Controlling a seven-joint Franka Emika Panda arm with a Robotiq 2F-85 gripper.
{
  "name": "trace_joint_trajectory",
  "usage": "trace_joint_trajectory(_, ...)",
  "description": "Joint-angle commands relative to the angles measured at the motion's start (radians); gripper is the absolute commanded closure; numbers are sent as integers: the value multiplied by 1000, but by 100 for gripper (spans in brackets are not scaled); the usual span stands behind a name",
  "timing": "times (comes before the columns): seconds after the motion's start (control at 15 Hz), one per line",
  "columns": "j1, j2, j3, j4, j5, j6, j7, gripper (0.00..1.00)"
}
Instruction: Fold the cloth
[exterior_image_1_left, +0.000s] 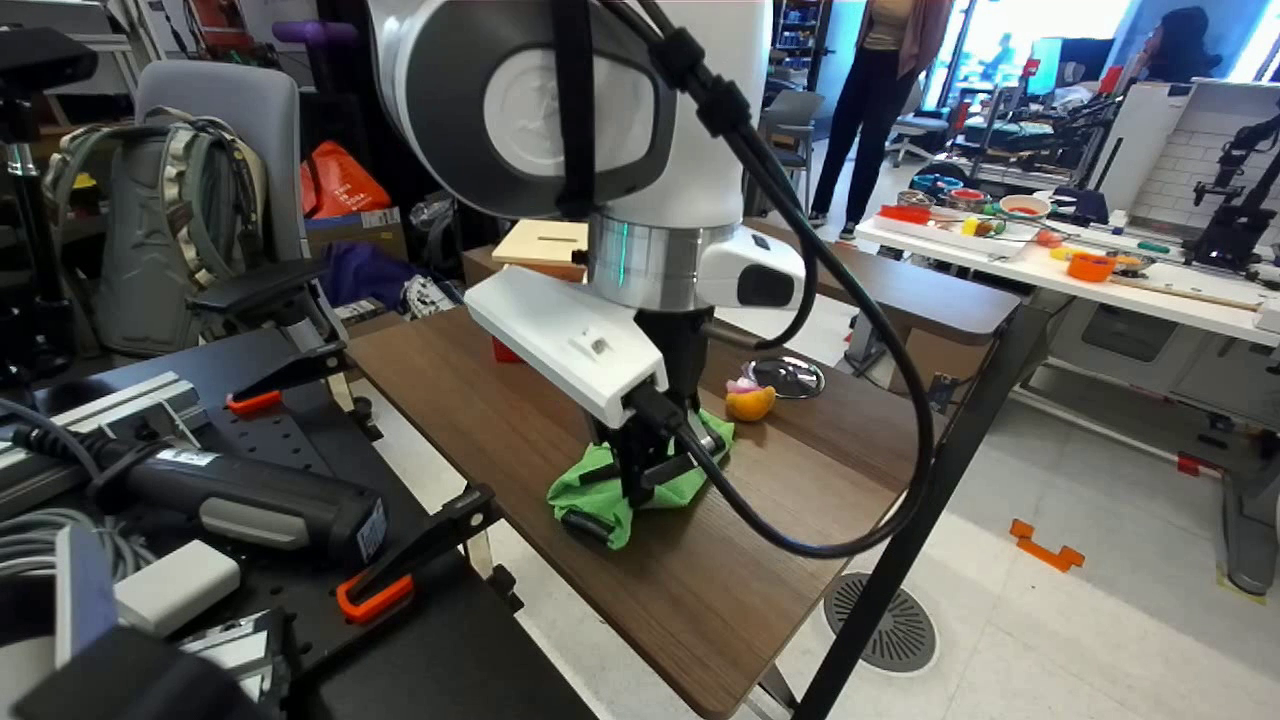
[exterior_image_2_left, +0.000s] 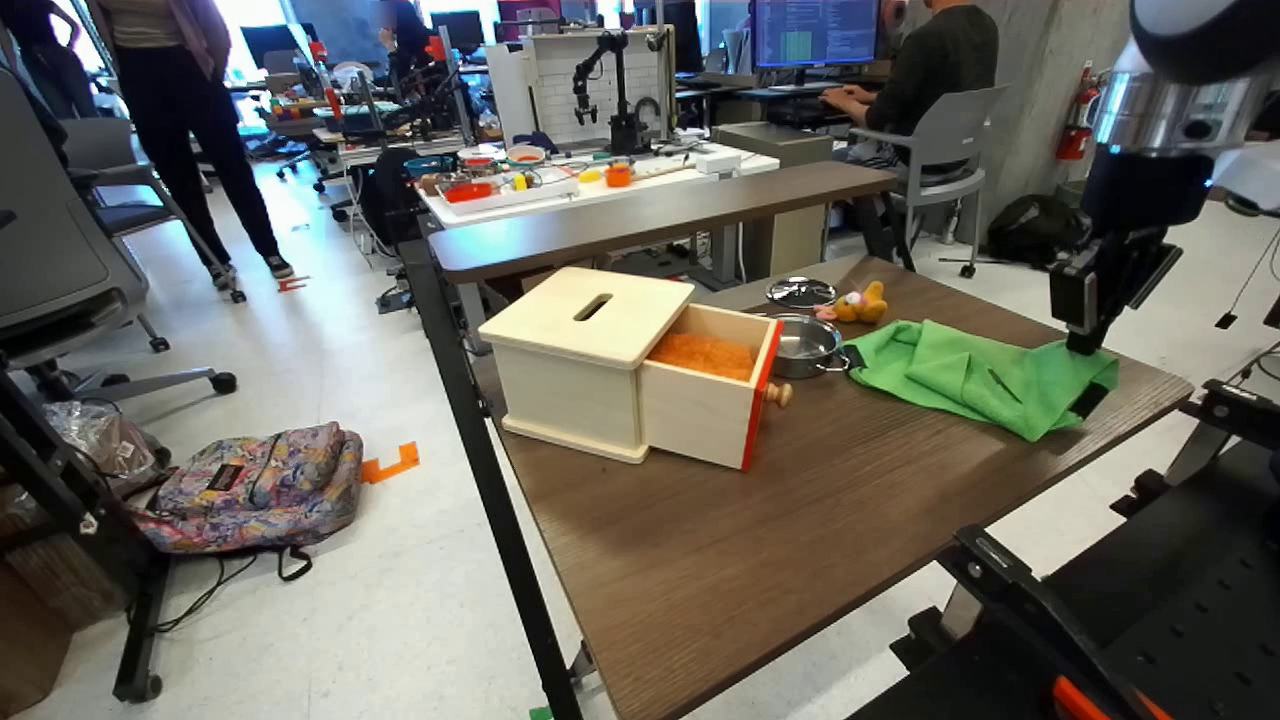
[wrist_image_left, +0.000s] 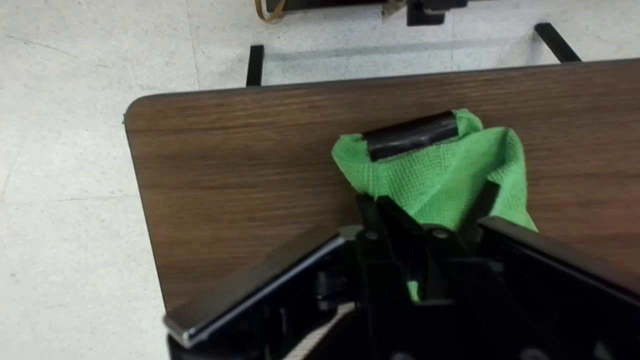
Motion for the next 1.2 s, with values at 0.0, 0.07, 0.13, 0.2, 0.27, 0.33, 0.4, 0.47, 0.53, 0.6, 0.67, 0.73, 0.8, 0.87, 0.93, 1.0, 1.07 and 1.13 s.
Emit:
trace_joint_trajectory(0.0, -67, -101, 102, -41, 130, -30, -72, 99)
trace_joint_trajectory(0.07, -78, -113, 129, -41, 176, -23, -84, 99)
trace_joint_trajectory(0.13, -83, -122, 154, -33, 222, -25, -92, 99)
trace_joint_trajectory(0.2, -84, -125, 171, -21, 260, -30, -97, 99)
trace_joint_trajectory(0.27, -82, -123, 189, -2, 306, -31, -94, 99)
trace_joint_trajectory(0.33, -78, -121, 200, 12, 340, -35, -93, 99)
trace_joint_trajectory(0.4, -71, -110, 208, 40, 371, -45, -84, 99)
trace_joint_trajectory(0.47, -66, -95, 214, 68, 398, -54, -77, 99)
trace_joint_trajectory(0.53, -54, -74, 209, 105, 412, -73, -57, 99)
trace_joint_trajectory(0.6, -47, -61, 207, 131, 428, -85, -48, 99)
trace_joint_trajectory(0.67, -35, -43, 196, 162, 434, -106, -29, 99)
trace_joint_trajectory(0.73, -27, -22, 188, 194, 438, -121, -14, 99)
trace_joint_trajectory(0.8, -19, 1, 178, 225, 437, -136, 7, 99)
trace_joint_trajectory(0.87, -12, 27, 168, 257, 431, -149, 29, 99)
trace_joint_trajectory(0.93, -3, 60, 156, 292, 422, -156, 55, 99)
trace_joint_trajectory(1.0, 1, 91, 147, 326, 418, -168, 76, 99)
trace_joint_trajectory(1.07, 10, 129, 131, 364, 405, -181, 103, 99)
trace_joint_trajectory(1.13, 16, 162, 119, 394, 398, -188, 122, 99)
